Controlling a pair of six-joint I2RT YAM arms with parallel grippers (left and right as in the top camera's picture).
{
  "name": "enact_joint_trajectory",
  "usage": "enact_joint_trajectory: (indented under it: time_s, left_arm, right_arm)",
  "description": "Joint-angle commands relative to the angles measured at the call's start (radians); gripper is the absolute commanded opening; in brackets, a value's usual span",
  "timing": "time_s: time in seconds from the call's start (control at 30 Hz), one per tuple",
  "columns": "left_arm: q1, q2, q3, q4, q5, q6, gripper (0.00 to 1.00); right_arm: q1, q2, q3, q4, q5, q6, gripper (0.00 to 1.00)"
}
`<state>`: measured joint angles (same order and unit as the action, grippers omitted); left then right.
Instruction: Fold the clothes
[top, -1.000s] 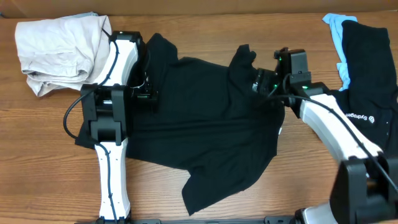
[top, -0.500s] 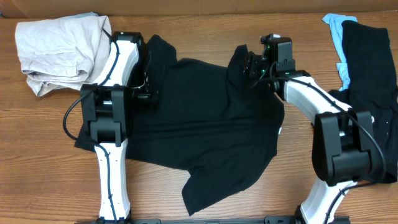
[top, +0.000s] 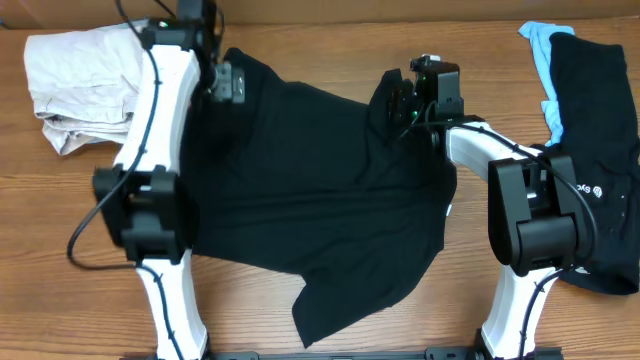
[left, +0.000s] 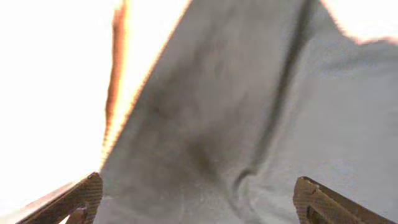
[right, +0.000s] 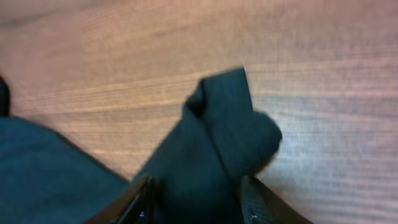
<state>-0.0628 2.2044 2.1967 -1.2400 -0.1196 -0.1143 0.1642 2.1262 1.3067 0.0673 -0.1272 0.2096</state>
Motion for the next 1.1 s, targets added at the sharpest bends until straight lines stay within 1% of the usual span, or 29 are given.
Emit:
enact_joint_trajectory:
  time_s: [0.0, 0.13, 0.2, 0.27, 0.33, 0.37, 0.4, 0.43, 0.5, 0.57, 0.67, 0.83, 1.0, 1.03, 1.07]
  left_arm:
    - [0.01, -0.082, 0.024, 0.008, -0.019, -0.02, 1.0]
    - [0.01, -0.106, 0.024, 0.013, -0.019, -0.001, 1.0]
    - [0.01, -0.106, 0.024, 0.012, -0.019, 0.004, 1.0]
    - [0.01, -0.105, 0.024, 0.011, -0.019, 0.006, 1.0]
    - [0.01, -0.105, 0.024, 0.014, -0.019, 0.006, 1.0]
    - [0.01, -0.105, 0.024, 0.015, -0.019, 0.006, 1.0]
    - [0.01, -0.105, 0.024, 0.015, -0.019, 0.006, 1.0]
    - [0.01, -0.105, 0.024, 0.014, -0.019, 0.006, 1.0]
    - [0.01, -0.105, 0.024, 0.014, -0.024, 0.006, 1.0]
    - [0.01, -0.105, 0.024, 0.014, -0.026, 0.006, 1.0]
    - [0.01, -0.105, 0.024, 0.015, -0.028, 0.015, 1.0]
    - [0.01, -0.105, 0.024, 0.016, -0.049, 0.033, 1.0]
    - [0.01, -0.105, 0.024, 0.03, -0.048, 0.032, 1.0]
    - [0.01, -0.105, 0.024, 0.035, -0.048, 0.032, 1.0]
    - [0.01, -0.105, 0.024, 0.038, -0.048, 0.032, 1.0]
  right_arm:
    - [-0.003, 0.044, 0.024, 0.029, -0.008, 0.004, 0.48]
    - [-0.003, 0.05, 0.024, 0.058, -0.005, 0.007, 0.48]
    - [-0.003, 0.05, 0.024, 0.063, -0.005, 0.007, 0.46]
    - [-0.003, 0.05, 0.024, 0.062, 0.003, 0.007, 0.36]
    - [-0.003, 0.05, 0.024, 0.058, 0.02, 0.007, 0.2]
    - [-0.003, 0.05, 0.024, 0.058, 0.023, 0.007, 0.15]
    - [-0.007, 0.049, 0.026, 0.057, 0.026, 0.013, 0.07]
    - [-0.013, 0.045, 0.032, 0.046, 0.026, 0.035, 0.04]
    - [-0.033, 0.028, 0.058, -0.004, 0.024, 0.089, 0.04]
    - [-0.056, 0.003, 0.079, -0.043, 0.01, 0.114, 0.04]
    - [-0.1, -0.069, 0.112, -0.111, -0.03, 0.113, 0.04]
    - [-0.177, -0.19, 0.159, -0.231, -0.038, 0.112, 0.04]
    - [-0.259, -0.206, 0.161, -0.283, -0.046, 0.097, 0.04]
    - [-0.28, -0.199, 0.161, -0.306, -0.047, 0.097, 0.05]
    - [-0.29, -0.195, 0.161, -0.319, -0.047, 0.097, 0.11]
